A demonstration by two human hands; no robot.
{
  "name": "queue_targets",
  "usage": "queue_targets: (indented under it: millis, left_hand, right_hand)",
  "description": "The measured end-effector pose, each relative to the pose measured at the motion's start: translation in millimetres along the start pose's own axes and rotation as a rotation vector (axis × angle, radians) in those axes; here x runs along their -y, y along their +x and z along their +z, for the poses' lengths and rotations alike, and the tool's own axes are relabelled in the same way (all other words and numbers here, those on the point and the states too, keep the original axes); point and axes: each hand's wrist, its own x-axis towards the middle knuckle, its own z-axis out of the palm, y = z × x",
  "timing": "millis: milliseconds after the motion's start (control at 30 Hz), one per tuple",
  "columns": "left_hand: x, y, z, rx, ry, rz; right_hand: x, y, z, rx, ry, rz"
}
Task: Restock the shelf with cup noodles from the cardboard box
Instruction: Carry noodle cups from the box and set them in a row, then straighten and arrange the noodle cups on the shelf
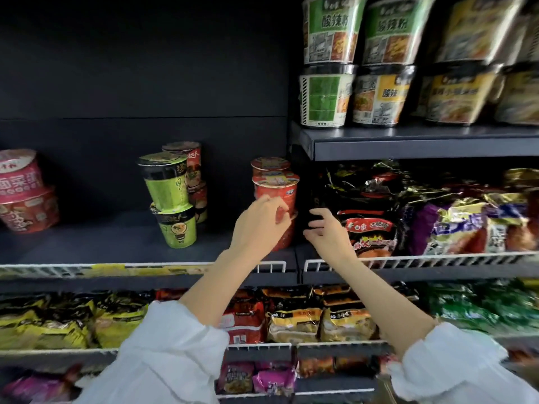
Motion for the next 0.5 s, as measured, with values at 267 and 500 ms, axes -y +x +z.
queue_targets:
  millis: [267, 500]
  left_hand:
    - [-85, -130, 9, 0.104, -0.222, 0.067]
    - [-171, -201, 66, 0.311, -0.366, 0.077]
  right_hand:
    - [-18, -154, -63, -0.075, -0.141, 0.032]
    - [-82, -262, -133, -0.077, -0.269, 0.277]
